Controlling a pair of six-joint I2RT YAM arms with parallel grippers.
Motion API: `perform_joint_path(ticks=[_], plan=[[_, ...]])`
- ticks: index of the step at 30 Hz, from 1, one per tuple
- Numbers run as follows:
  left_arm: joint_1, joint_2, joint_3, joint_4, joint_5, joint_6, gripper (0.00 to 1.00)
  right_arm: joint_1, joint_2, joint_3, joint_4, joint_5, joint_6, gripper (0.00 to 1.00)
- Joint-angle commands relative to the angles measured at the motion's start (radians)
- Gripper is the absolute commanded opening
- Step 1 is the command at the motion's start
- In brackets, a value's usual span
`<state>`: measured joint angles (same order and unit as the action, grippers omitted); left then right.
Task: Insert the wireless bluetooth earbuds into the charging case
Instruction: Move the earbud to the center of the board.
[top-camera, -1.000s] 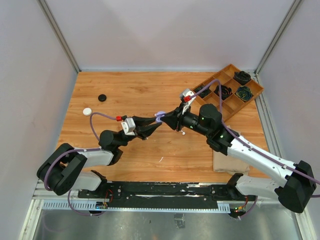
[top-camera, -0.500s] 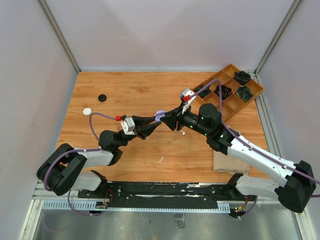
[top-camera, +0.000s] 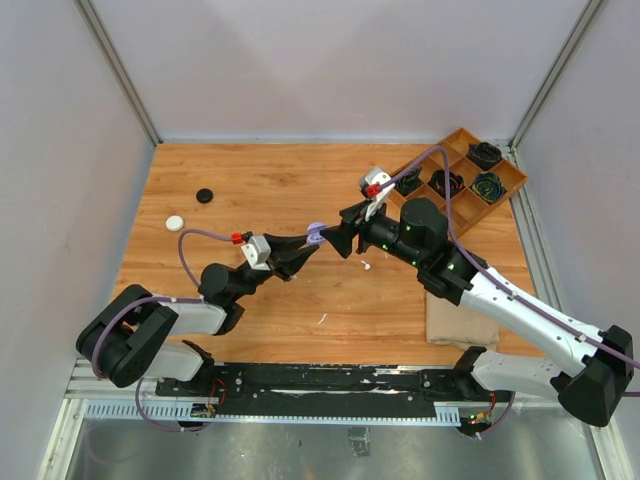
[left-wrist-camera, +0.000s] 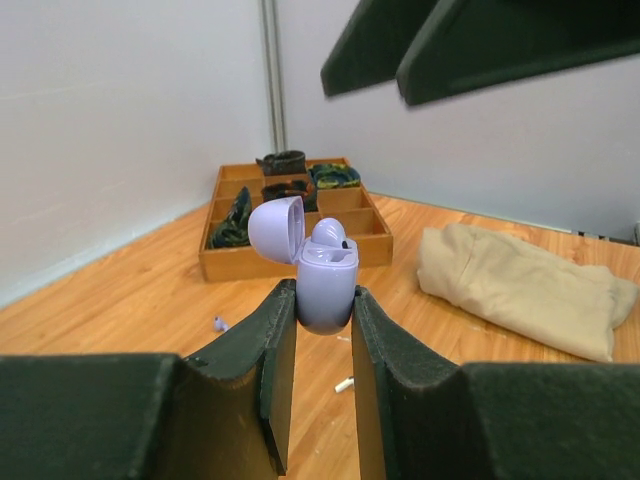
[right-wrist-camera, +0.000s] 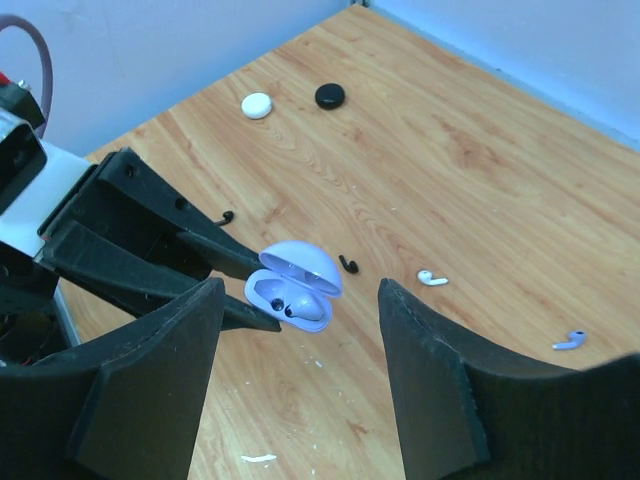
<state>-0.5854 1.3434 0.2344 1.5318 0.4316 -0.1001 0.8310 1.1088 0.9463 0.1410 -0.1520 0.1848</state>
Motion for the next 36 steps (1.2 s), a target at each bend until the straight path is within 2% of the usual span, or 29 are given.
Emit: perform_joint_path(ticks=[1,8,17,29,36], plan=[[0.004,0.016,-0.035,0.253,-0.06,0.013,0.0,-0.005,0.008,0.082,-0.115,0.068,-0.103,0.65],[0.004,0.001,-0.095,0.252,-0.095,0.023,0.0,-0.093,0.099,0.118,-0.209,0.117,-0.125,0.67],[0.004,-0.008,-0.158,0.251,-0.107,0.08,0.0,-0.223,0.303,0.171,-0.28,0.177,-0.131,0.65],[0.003,0.02,-0.182,0.252,-0.109,0.113,0.0,-0.37,0.639,0.339,-0.303,0.096,-0.089,0.56],[0.004,0.027,-0.185,0.252,-0.109,0.119,0.0,-0.423,0.82,0.461,-0.306,0.118,-0.068,0.48]])
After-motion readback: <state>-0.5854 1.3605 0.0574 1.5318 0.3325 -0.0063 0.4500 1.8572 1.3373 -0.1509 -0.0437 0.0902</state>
